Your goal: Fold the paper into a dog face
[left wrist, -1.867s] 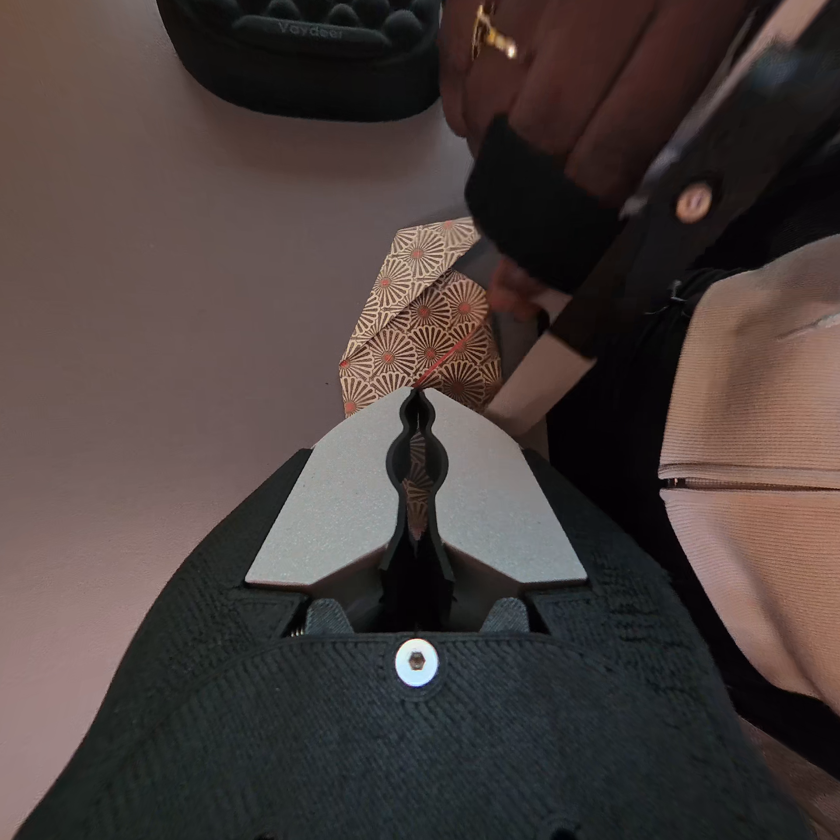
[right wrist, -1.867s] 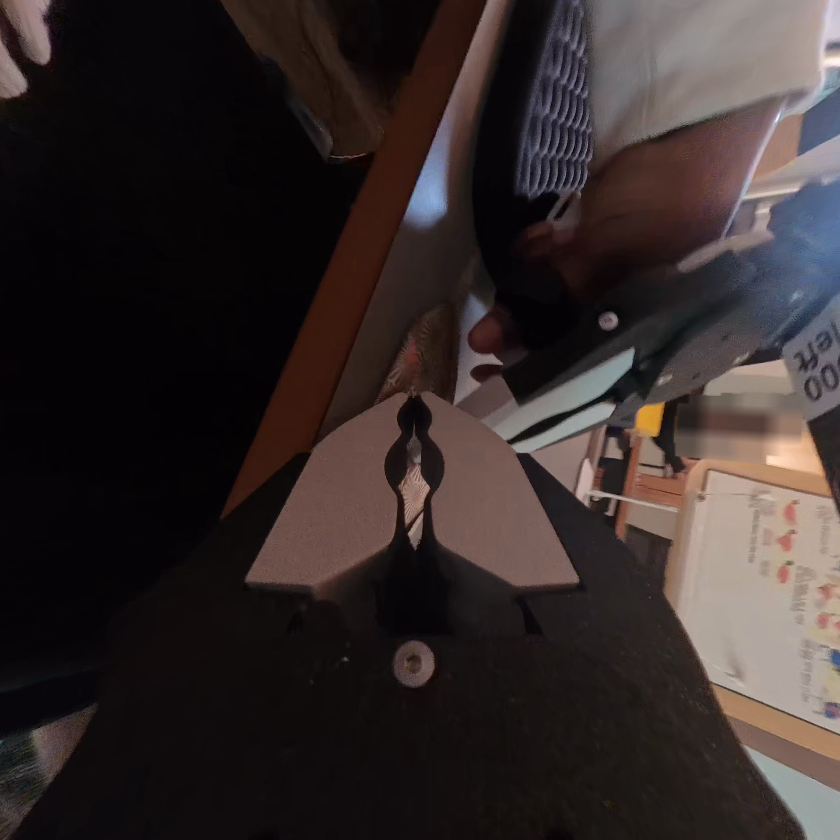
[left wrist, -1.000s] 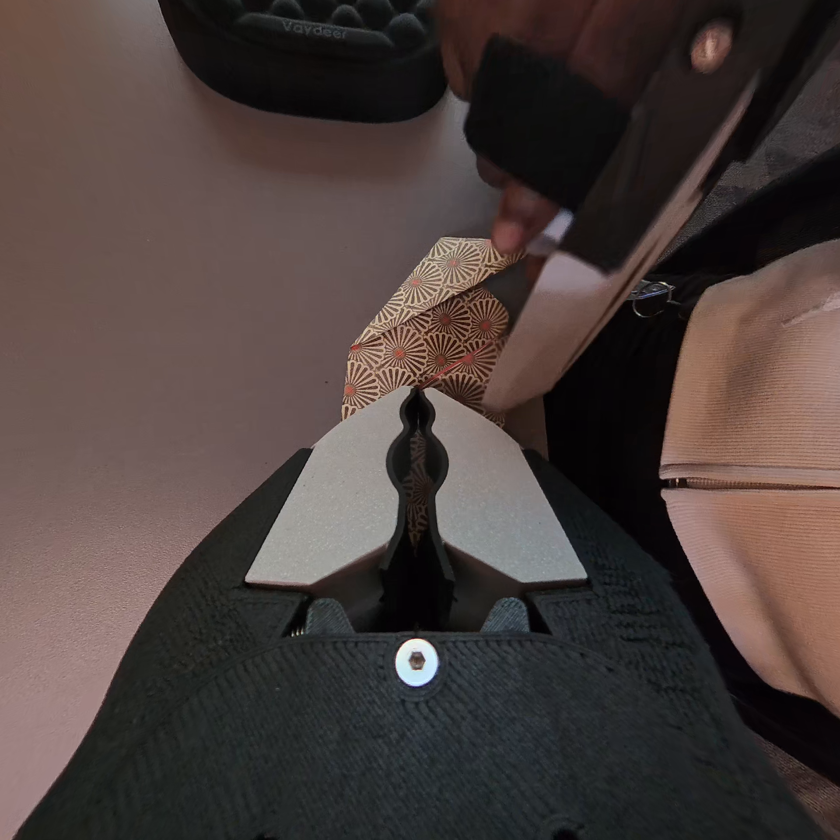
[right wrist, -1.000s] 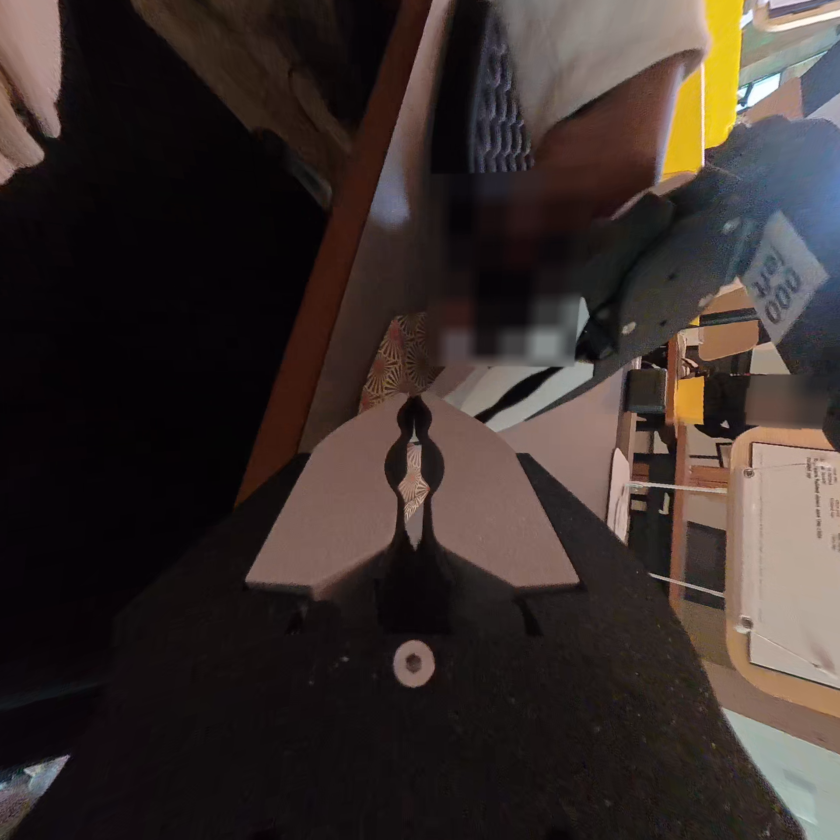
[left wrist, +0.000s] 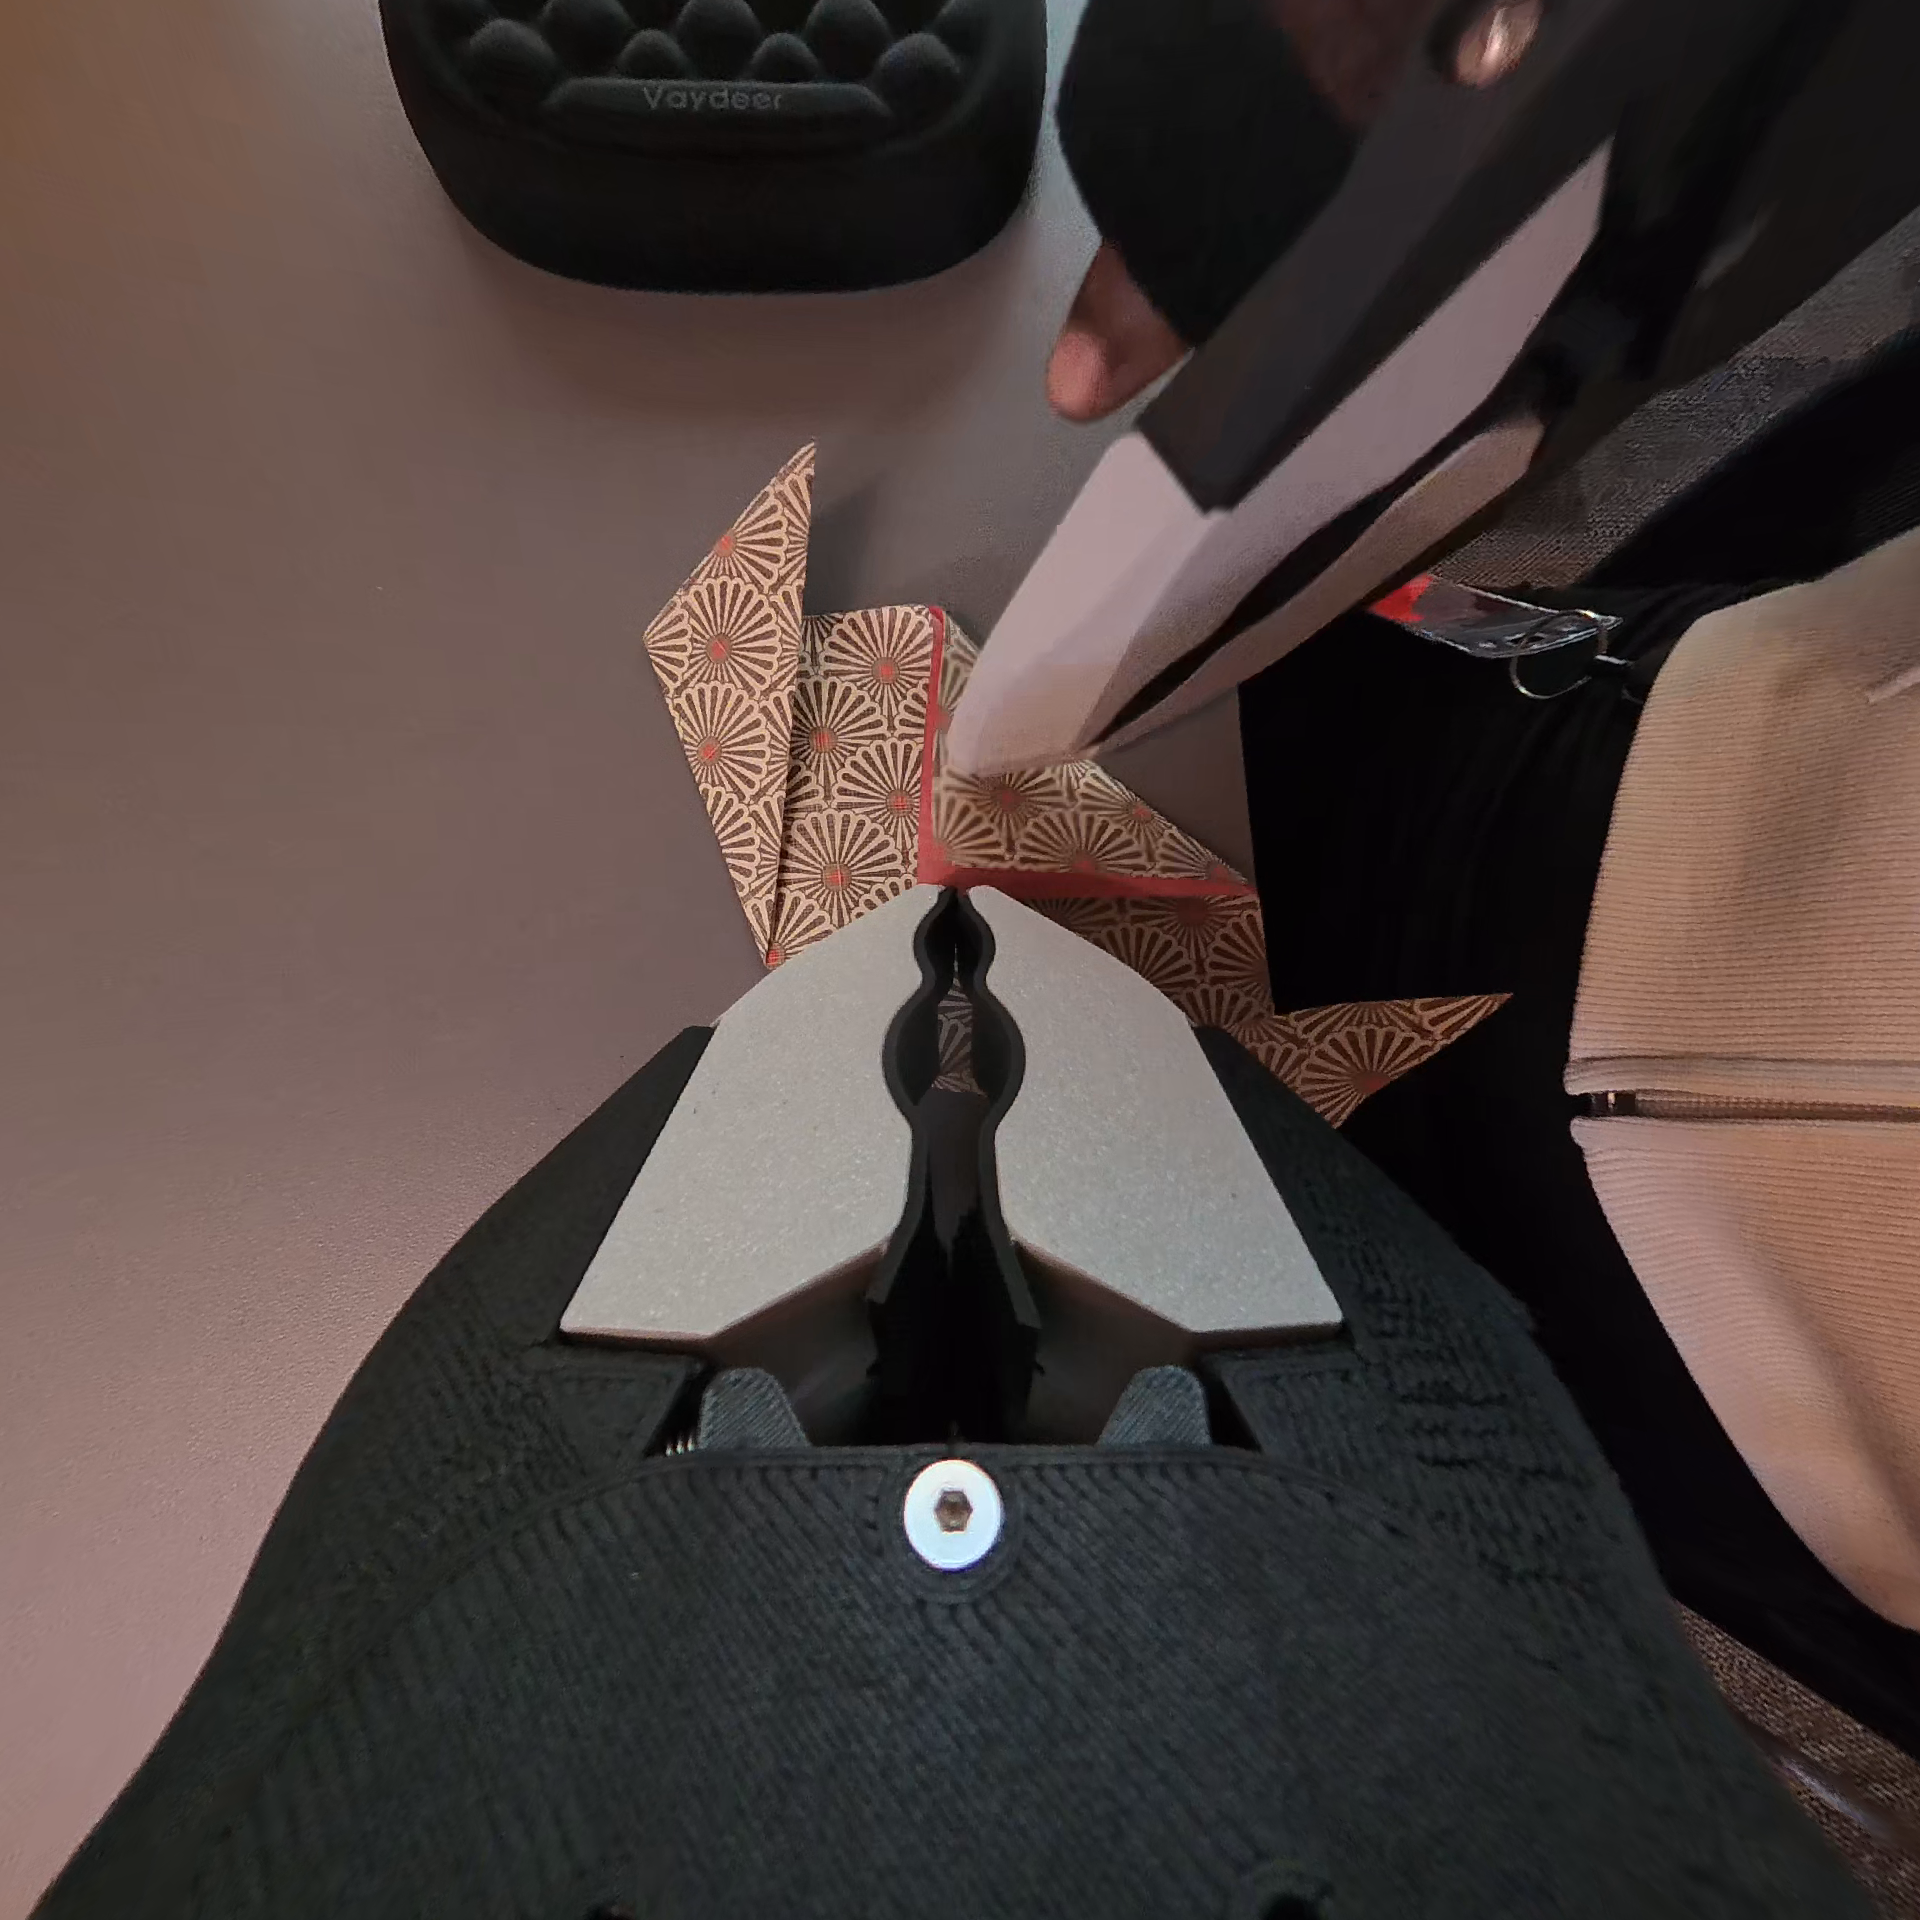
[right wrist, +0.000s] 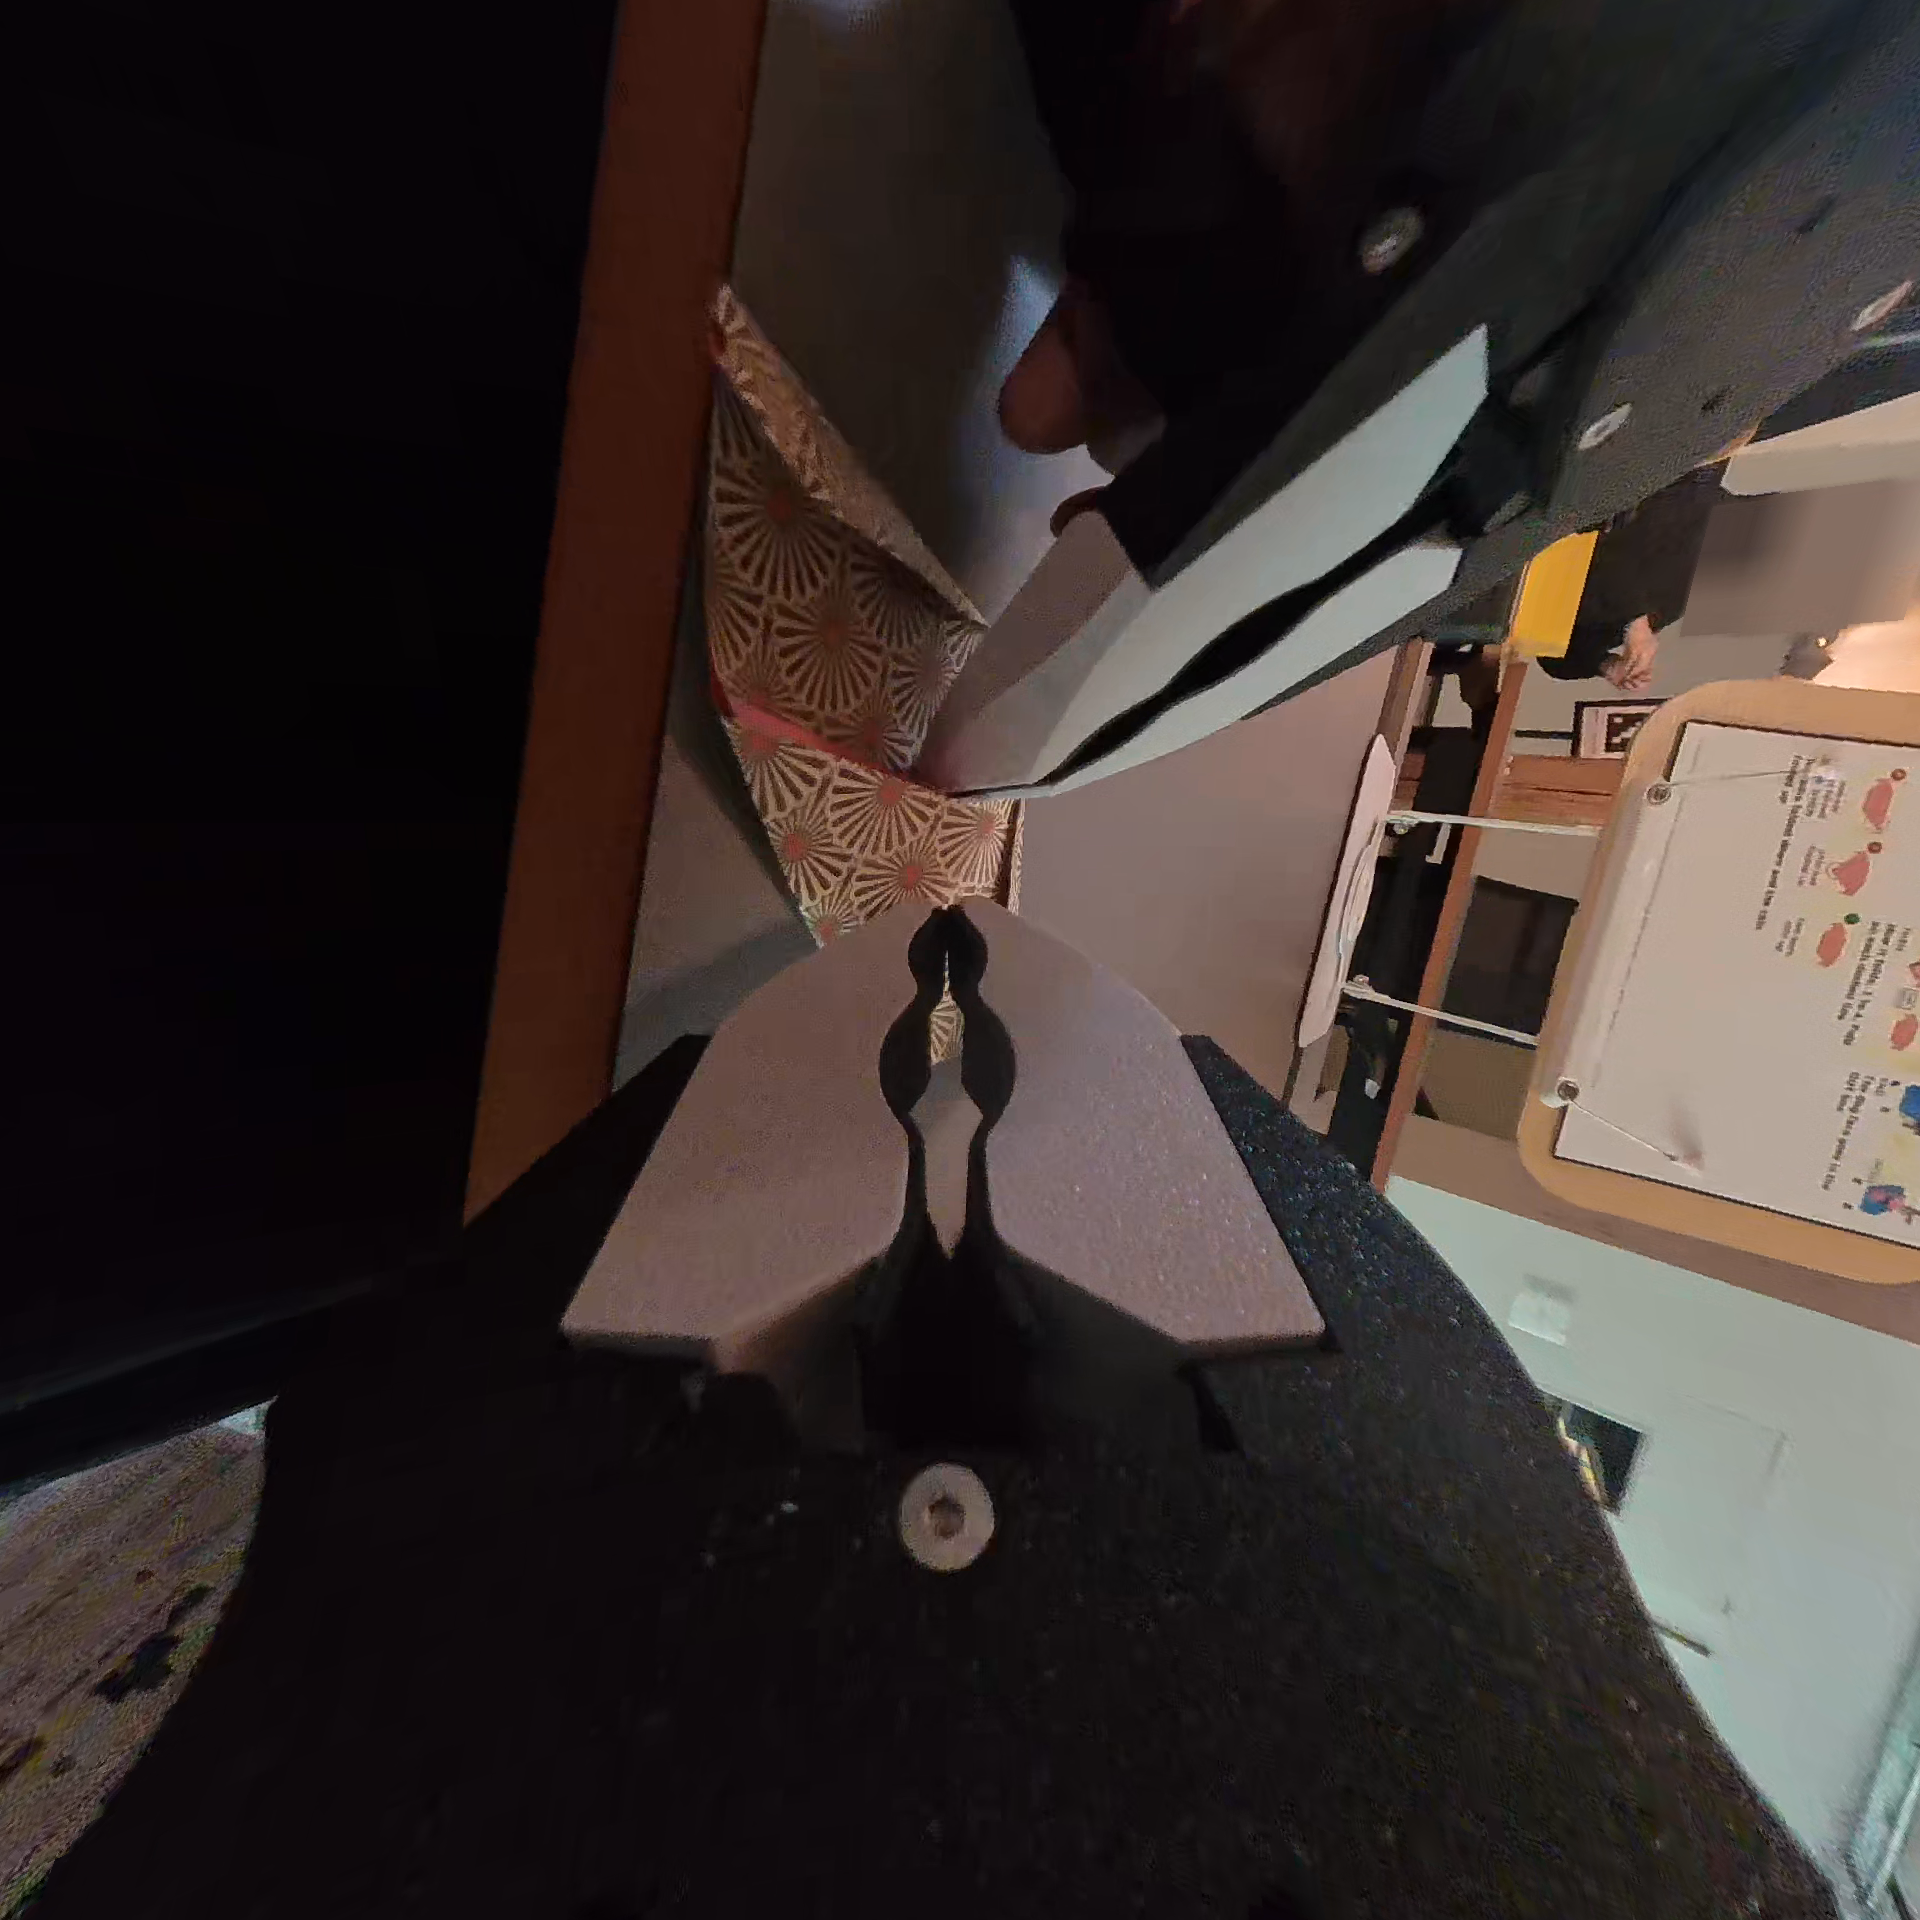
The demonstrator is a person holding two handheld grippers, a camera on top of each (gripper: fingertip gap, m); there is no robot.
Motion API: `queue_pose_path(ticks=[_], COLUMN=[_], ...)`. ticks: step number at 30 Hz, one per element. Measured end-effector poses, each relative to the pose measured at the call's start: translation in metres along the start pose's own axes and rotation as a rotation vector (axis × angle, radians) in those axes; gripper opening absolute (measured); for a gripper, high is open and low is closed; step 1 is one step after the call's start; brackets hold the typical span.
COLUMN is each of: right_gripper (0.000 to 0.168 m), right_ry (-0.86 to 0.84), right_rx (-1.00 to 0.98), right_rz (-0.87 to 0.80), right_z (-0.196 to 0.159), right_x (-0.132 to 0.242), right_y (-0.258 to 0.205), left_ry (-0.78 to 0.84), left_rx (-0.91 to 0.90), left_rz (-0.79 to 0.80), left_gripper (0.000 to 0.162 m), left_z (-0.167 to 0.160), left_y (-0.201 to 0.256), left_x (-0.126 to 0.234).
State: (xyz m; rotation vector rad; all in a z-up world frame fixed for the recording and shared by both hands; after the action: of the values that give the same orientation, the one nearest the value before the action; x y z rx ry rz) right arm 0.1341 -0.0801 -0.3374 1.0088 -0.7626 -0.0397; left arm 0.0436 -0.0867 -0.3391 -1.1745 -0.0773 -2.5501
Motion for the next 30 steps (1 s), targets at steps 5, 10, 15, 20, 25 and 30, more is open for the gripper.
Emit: queue_pose_path(ticks=[5,10,15,20,25,30], right_gripper=[0.0,0.0,0.0,0.0,0.0,0.0], right_ry=[0.072,0.067,0.081,0.074,0.077,0.089], right_rx=[-0.094,-0.127,-0.127,-0.113,-0.104,-0.152], right_rz=[-0.071,-0.056,-0.032,0.025,0.047,0.038], right_z=[-0.011,-0.019,-0.015,-0.01,-0.008,-0.014], right_x=[0.015,0.016,0.012,0.004,0.0,0.0], right_y=[0.006,-0.001,0.001,-0.001,-0.003,0.007], left_ry=[-0.001,0.053,0.121,0.104,-0.154,-0.084], left_rx=[0.002,-0.002,-0.091,-0.301,-0.242,-0.16], left_rz=[-0.001,0.001,0.124,0.23,0.205,0.183], left_gripper=[0.0,0.0,0.0,0.0,0.0,0.0], left_z=[0.0,0.005,0.015,0.047,0.016,0.007], left_y=[0.0,-0.001,0.001,0.02,0.009,0.01], left_x=[0.0,0.007,0.029,0.027,-0.003,-0.001])
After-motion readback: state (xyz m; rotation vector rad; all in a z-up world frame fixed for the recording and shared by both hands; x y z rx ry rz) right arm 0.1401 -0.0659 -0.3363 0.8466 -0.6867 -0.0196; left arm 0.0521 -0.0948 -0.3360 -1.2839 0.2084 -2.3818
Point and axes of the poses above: each gripper's, where its closed fingertips meet, x back along the fingers, z out of its top, y = z × x across the jaws, the point moved 6 cm from there along x, back along the fingers, and after that the axes turned 14 degrees about -x, right-handed, at the moved point
